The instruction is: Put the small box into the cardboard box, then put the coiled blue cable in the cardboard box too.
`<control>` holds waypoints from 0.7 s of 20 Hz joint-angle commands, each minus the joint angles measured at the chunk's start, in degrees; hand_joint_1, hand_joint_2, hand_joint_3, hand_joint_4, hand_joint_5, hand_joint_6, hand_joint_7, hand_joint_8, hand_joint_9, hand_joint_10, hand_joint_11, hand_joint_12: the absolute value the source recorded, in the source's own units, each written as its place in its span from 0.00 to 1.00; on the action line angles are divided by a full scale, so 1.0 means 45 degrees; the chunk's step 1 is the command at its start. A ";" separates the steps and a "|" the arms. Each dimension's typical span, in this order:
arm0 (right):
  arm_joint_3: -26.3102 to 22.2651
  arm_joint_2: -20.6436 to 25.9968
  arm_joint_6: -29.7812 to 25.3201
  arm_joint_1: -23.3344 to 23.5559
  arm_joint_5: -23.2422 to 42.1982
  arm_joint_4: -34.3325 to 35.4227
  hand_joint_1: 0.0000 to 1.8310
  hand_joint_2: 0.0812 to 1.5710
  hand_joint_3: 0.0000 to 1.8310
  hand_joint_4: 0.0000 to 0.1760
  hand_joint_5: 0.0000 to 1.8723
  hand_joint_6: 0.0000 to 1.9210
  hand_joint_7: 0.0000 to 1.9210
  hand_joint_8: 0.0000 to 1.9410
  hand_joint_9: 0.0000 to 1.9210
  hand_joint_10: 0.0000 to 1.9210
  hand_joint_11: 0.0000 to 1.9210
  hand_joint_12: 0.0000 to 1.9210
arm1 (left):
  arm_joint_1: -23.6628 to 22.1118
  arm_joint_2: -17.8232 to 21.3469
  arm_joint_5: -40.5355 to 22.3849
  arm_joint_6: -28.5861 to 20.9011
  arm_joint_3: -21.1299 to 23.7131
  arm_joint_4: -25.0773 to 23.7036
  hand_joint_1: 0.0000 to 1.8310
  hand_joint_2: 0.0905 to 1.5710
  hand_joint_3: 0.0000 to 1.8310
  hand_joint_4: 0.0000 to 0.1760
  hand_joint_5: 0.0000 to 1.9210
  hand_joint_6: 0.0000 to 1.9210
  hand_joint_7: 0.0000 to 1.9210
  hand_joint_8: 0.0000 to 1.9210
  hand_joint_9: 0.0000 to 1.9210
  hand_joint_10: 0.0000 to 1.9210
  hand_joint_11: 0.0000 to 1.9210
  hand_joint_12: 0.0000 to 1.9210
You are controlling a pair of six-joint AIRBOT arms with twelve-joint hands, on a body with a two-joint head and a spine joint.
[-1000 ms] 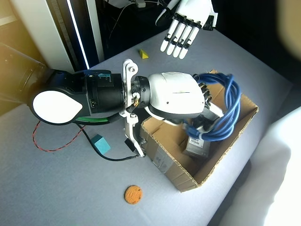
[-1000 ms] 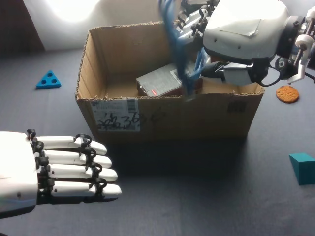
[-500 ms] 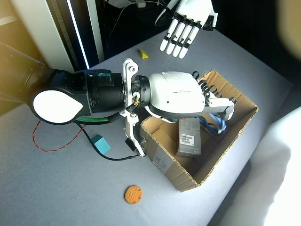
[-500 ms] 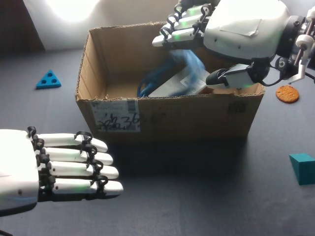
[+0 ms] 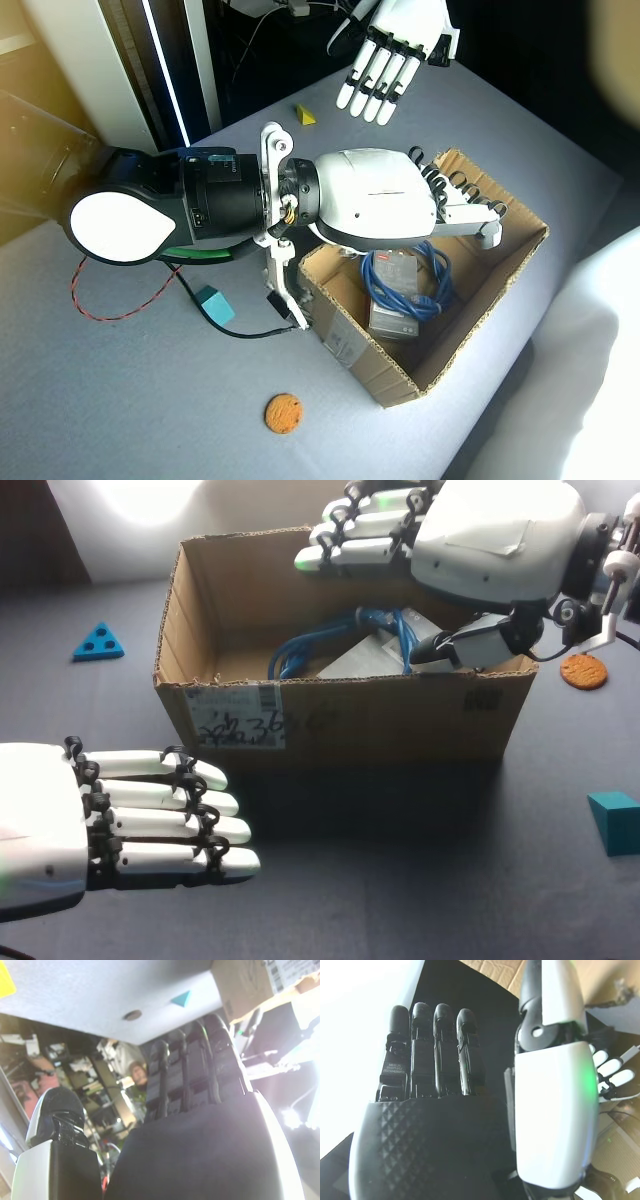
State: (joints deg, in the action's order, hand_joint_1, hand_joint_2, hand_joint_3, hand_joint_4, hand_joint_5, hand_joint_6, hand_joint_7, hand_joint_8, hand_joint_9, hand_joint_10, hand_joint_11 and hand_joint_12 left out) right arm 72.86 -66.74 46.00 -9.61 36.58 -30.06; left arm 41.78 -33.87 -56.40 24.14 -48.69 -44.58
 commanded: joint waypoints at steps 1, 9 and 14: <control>0.0004 0.0167 -0.0150 0.0057 0.1439 0.0339 0.62 0.54 0.00 0.00 0.18 0.00 0.18 0.00 0.17 0.00 0.00 0.47 | -0.0114 -0.0012 -0.1259 -0.0011 0.0017 0.0531 0.12 0.73 0.00 0.00 0.12 0.00 0.11 0.00 0.10 0.00 0.00 0.20; 0.0017 0.0231 0.0176 0.0297 0.1541 0.0546 0.60 0.55 0.00 0.00 0.14 0.00 0.10 0.00 0.09 0.00 0.00 0.31 | -0.0155 -0.0013 -0.1266 -0.0011 0.0031 0.0657 0.11 0.73 0.00 0.00 0.12 0.00 0.12 0.00 0.10 0.00 0.00 0.21; 0.0096 0.0223 0.0673 0.0409 0.1578 0.1286 0.57 0.54 0.00 0.00 0.12 0.00 0.10 0.00 0.08 0.00 0.00 0.27 | -0.0164 -0.0022 -0.1241 0.0002 0.0050 0.0754 0.12 0.72 0.00 0.00 0.10 0.00 0.10 0.00 0.08 0.00 0.00 0.16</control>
State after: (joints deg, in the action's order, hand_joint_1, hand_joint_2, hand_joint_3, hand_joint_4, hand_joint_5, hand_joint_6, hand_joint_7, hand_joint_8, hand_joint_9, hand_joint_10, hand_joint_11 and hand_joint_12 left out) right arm 73.08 -66.52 48.77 -8.71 36.99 -26.48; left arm 41.65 -34.06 -56.40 24.16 -48.66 -43.70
